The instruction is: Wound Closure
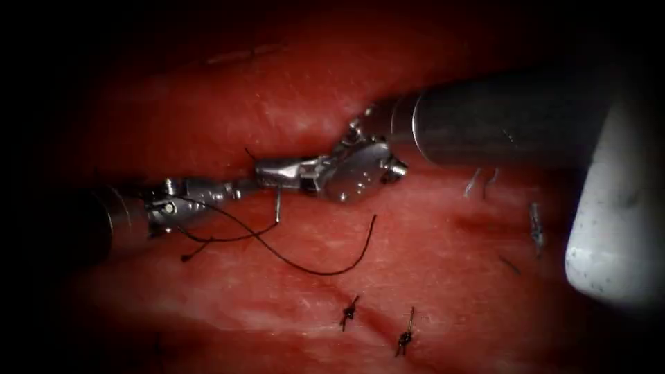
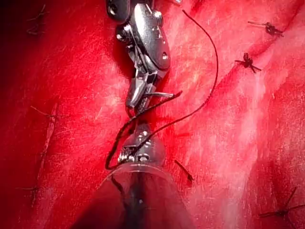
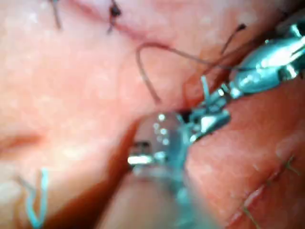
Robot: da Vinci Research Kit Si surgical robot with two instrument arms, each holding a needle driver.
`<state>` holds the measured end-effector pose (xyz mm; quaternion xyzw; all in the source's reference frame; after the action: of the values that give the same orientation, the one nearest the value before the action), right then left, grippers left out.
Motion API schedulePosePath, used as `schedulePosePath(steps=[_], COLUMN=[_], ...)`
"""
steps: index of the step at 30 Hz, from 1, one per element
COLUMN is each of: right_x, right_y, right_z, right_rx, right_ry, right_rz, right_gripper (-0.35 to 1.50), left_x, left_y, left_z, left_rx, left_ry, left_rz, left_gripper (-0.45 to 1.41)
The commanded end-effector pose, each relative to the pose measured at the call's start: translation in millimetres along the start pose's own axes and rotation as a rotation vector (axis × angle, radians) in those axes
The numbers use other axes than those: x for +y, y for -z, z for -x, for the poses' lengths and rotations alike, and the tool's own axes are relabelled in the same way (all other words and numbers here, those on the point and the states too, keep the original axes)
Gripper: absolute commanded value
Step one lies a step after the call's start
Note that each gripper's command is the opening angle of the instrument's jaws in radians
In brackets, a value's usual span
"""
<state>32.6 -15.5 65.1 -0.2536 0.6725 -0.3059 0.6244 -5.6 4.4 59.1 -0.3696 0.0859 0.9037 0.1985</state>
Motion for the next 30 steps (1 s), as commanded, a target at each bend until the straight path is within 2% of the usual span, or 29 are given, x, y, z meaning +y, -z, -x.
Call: schedulePosePath(steps=[1, 7, 19, 30], right_x=[-1.2, -2.4, -3.4, -4.9], right_y=[-0.6, -0.2, 0.1, 0.3], right_z=[0.4, 2.0, 2.0, 3.5], right_rx=[-0.002, -0.017, -0.015, -0.042], right_ry=[-0.011, -0.037, -0.098, -0.167], right_rz=[-0.001, -0.004, -0.019, -0.040], right_gripper=[-0.35, -0.35, -0.35, -0.35], left_x=[0.3, 0.3, 0.3, 0.4], left_y=[-0.8, -0.8, -0.6, -0.5], left_z=[0.1, 0.1, -0.1, -0.3], left_rx=[0.001, 0.000, -0.001, -0.002], left_ry=[0.000, 0.000, 0.002, 0.003], left_rz=[0.001, 0.001, 0.001, 0.001], left_gripper=[-0.30, -0.30, -0.32, -0.32])
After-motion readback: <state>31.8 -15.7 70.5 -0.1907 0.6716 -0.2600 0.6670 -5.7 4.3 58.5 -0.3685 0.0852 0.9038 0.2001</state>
